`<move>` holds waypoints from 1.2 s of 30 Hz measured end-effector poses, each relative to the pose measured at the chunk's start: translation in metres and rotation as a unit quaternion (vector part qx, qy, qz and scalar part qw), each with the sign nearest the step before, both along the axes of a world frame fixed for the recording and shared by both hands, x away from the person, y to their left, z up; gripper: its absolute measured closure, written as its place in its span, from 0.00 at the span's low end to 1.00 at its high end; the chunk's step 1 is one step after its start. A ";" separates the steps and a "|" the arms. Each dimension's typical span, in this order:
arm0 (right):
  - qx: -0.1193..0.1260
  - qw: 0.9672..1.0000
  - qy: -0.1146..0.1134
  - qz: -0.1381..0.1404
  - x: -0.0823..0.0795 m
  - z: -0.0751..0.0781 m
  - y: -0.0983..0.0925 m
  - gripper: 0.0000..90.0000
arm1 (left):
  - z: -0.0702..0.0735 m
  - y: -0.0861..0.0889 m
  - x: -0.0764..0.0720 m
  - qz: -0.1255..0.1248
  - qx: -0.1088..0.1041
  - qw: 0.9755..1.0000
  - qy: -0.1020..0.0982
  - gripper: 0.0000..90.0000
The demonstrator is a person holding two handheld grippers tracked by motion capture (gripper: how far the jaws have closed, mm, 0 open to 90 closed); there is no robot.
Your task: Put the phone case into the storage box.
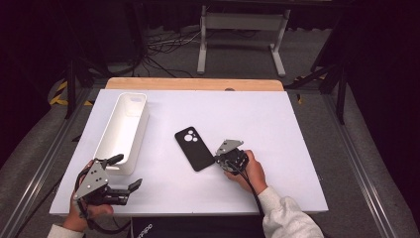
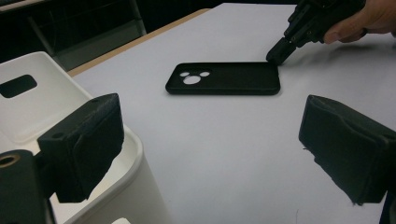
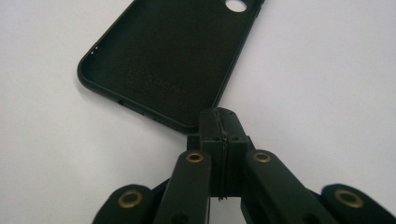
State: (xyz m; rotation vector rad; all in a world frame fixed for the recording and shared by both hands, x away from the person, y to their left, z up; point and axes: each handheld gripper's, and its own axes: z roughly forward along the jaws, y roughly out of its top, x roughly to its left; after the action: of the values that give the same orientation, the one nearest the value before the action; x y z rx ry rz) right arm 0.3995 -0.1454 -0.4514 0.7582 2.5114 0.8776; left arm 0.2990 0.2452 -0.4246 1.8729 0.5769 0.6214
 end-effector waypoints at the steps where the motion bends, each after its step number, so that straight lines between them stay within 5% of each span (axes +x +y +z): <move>1: 0.000 1.000 0.000 0.001 0.000 0.000 0.000 1.00 | 0.000 0.000 0.000 -0.001 -0.001 1.000 0.001 0.08; 36: -0.001 0.999 0.003 0.042 -0.011 0.000 0.014 1.00 | -0.001 -0.002 0.001 -0.009 0.006 1.000 0.009 0.08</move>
State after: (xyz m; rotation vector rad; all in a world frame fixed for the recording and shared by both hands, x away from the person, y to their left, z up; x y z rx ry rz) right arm 0.3887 -0.1309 -0.4515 0.6612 2.5651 0.9020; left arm 0.3000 0.2431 -0.4260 1.8945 0.5684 0.5967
